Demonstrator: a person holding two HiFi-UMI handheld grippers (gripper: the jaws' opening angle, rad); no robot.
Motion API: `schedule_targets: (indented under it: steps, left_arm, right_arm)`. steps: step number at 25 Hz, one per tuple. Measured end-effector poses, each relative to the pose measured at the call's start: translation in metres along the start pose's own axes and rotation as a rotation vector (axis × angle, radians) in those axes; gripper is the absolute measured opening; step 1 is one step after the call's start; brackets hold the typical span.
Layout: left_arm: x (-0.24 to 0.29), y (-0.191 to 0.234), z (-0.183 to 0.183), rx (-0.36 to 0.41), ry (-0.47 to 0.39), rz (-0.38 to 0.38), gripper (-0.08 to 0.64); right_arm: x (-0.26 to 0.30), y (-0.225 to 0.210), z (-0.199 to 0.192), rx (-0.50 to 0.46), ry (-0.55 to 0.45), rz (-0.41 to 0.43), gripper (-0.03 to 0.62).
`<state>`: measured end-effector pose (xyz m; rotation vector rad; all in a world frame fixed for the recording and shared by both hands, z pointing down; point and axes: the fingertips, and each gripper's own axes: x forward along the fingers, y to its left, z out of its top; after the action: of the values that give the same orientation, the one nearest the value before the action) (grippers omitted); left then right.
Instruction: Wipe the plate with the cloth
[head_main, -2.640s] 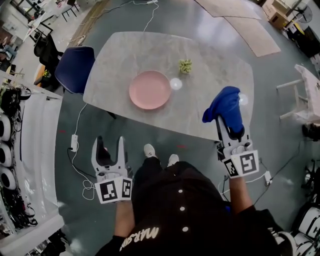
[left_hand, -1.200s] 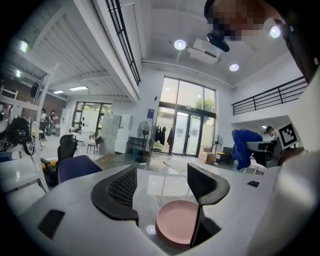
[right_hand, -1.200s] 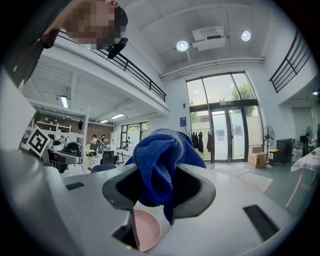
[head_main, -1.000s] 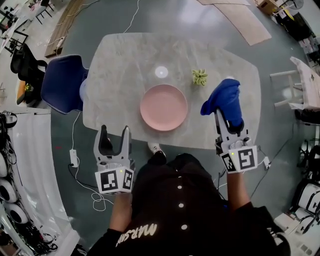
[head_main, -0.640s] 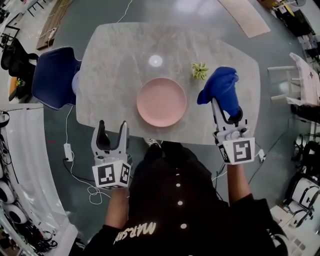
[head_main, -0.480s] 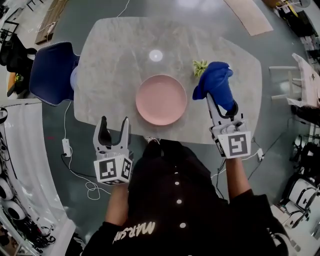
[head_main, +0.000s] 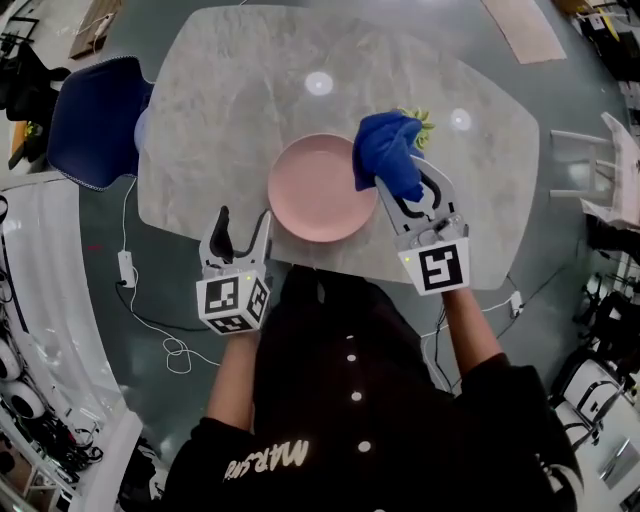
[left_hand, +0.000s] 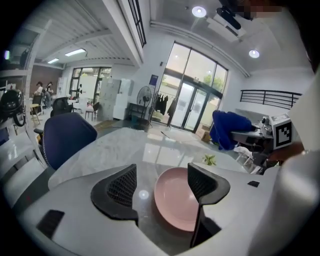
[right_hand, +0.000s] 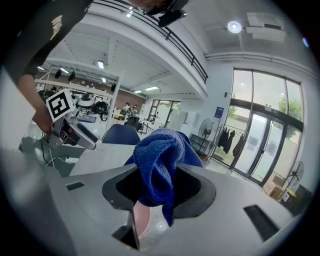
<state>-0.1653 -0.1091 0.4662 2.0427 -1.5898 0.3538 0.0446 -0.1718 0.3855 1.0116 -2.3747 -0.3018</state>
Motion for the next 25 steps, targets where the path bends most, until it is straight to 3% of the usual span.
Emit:
schedule_targets:
  steps: [6, 20, 25]
  left_arm:
    - [0.033, 0.008, -0.043, -0.016, 0.119, -0.001, 0.313]
    - [0.077, 0.014, -0.116, -0.061, 0.278, 0.024, 0.310]
    - [0.090, 0.011, -0.130, -0.086, 0.320, 0.010, 0.248]
  right_arm:
    - [0.042, 0.027, -0.030, -0.067, 0.049, 0.096, 0.149]
    - [0.101, 0.078, -0.067, -0.192, 0.082, 0.223, 0.149]
    - [0.115, 0.096, -0.078, -0.246, 0.101, 0.252, 0.149]
